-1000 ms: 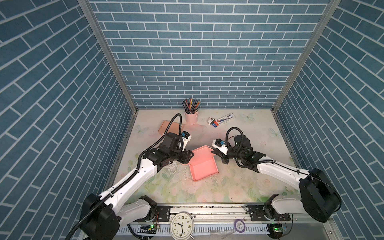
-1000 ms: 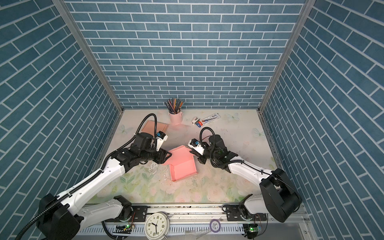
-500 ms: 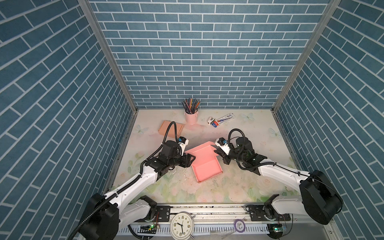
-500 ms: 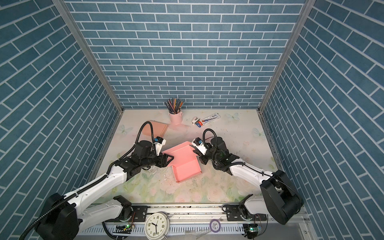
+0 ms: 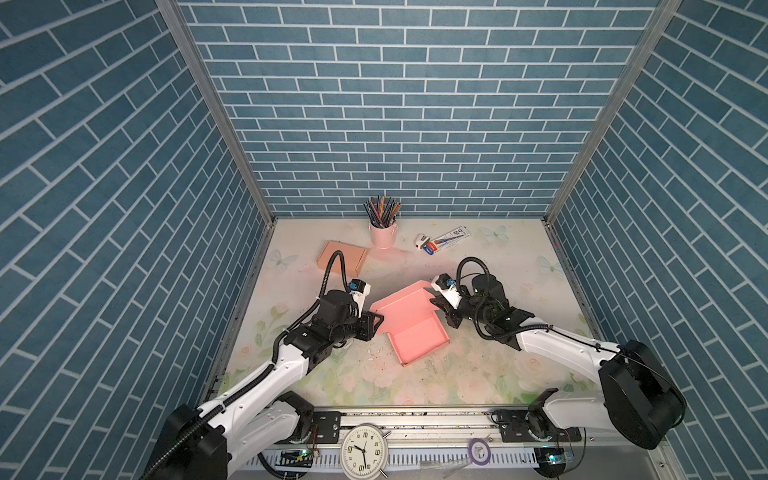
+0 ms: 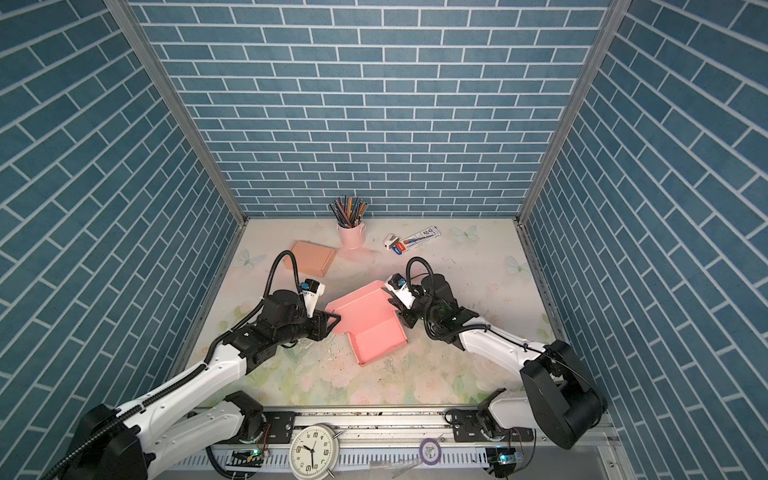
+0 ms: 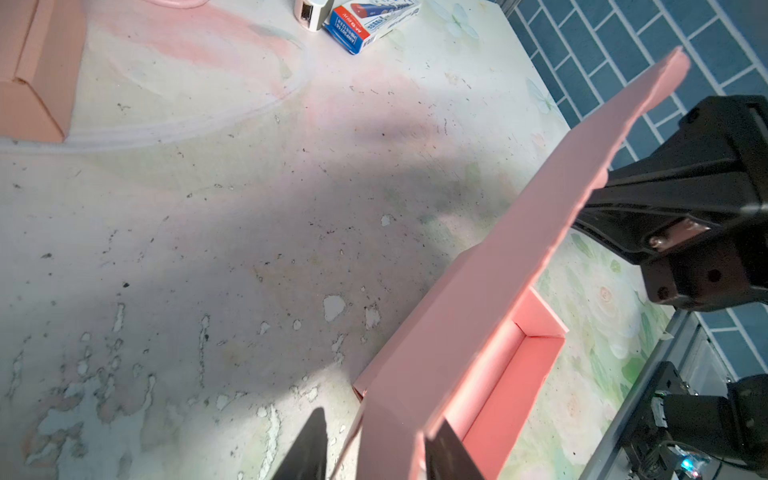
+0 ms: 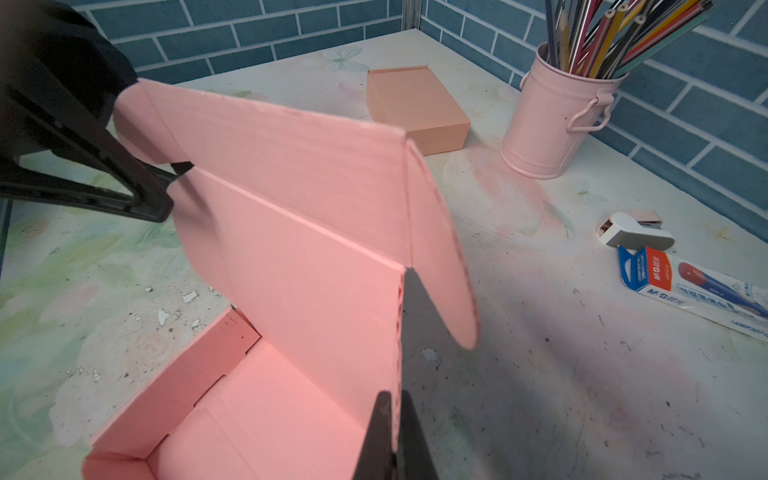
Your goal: Fold the paper box
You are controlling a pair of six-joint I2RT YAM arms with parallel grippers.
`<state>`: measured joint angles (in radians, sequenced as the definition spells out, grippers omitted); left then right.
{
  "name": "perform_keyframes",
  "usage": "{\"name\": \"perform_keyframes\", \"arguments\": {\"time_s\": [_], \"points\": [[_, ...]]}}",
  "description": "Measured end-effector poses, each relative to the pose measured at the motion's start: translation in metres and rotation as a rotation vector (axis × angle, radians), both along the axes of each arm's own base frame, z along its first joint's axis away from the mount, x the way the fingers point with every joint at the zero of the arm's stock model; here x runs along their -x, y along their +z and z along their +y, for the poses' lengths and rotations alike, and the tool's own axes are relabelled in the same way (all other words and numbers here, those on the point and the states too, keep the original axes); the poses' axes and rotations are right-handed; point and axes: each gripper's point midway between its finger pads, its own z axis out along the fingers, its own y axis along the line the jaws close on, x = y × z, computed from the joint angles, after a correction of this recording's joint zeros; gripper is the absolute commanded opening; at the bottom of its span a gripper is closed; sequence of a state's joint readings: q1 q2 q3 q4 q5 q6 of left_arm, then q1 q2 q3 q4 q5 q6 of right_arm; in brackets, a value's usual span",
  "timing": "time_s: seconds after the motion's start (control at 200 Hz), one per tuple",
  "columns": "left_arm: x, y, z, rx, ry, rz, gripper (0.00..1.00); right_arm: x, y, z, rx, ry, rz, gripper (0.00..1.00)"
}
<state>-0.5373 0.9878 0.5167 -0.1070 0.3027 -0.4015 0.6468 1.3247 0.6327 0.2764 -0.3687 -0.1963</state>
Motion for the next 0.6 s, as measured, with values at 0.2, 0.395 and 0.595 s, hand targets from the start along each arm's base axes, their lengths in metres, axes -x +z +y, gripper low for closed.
{"name": "perform_keyframes", "arguments": {"time_s": [0.2,0.395,0.595], "points": [[0.0012,-0.0005,-0.0016,-0.011,0.003,-0.005,0.19,-0.0002,-0.001,-0.0006,0.0,-0.008,0.01,0.04],[0.0045,-0.0007,-0.0023,-0.024,0.002,-0.009,0.16,-0.0004,-0.0027,-0.0017,0.007,-0.013,0.014,0.04],[0.0088,-0.0034,-0.0016,-0.046,0.004,-0.004,0.13,-0.0008,-0.0034,-0.0021,0.009,-0.02,0.023,0.04]]}}
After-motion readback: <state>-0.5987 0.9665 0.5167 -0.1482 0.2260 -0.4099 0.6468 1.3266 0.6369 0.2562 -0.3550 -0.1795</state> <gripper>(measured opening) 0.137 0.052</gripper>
